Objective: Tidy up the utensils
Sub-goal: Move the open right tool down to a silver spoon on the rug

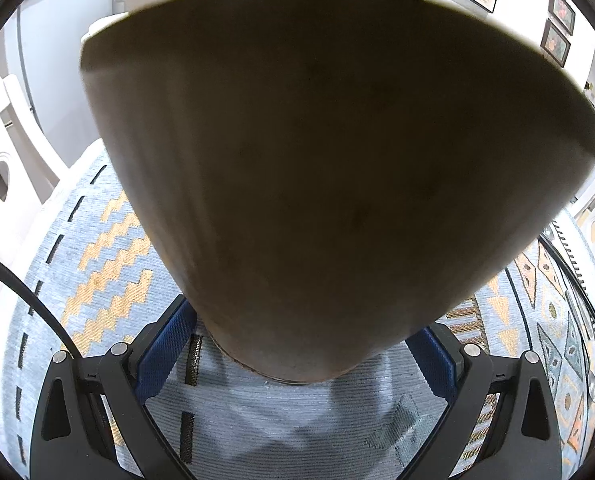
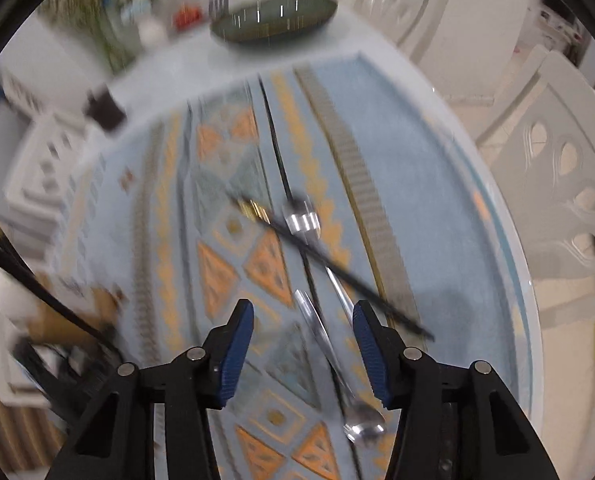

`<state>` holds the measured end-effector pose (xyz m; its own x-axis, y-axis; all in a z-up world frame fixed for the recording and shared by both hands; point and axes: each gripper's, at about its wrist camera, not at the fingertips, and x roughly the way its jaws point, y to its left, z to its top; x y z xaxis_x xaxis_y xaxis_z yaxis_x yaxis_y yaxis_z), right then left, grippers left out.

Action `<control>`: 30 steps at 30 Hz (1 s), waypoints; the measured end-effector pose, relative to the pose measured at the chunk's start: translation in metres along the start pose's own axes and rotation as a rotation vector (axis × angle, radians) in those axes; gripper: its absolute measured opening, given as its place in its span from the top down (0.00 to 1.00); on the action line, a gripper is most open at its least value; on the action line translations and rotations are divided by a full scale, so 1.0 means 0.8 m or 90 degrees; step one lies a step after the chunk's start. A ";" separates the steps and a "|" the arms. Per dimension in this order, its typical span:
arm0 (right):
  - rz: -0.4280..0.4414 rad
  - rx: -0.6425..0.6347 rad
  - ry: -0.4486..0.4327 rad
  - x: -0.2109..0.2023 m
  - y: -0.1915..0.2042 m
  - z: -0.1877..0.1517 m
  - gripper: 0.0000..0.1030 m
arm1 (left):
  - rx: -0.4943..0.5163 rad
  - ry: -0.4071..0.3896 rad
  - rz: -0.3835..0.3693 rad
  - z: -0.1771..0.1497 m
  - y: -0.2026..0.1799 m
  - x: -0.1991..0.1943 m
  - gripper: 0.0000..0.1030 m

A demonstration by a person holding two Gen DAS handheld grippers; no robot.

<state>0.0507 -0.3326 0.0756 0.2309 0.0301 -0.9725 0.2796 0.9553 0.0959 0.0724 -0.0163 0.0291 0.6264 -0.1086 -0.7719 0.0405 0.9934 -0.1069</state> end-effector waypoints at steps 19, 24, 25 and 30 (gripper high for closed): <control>0.001 0.095 0.173 0.075 -0.089 -0.093 0.56 | 0.004 0.005 0.003 -0.007 0.004 0.013 0.03; 0.071 0.071 0.190 0.073 -0.069 -0.105 0.65 | 0.005 0.006 0.004 -0.008 0.005 0.013 0.03; 0.101 0.079 0.196 0.074 -0.066 -0.107 0.65 | 0.006 0.006 0.004 -0.008 0.005 0.014 0.03; 0.362 0.160 0.216 0.085 -0.037 -0.104 0.65 | 0.007 0.007 0.004 -0.009 0.006 0.015 0.03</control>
<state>-0.0198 -0.3344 -0.0108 0.1130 0.6327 -0.7661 0.4175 0.6694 0.6145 0.0747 -0.0133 0.0149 0.6184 -0.1023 -0.7792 0.0447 0.9945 -0.0950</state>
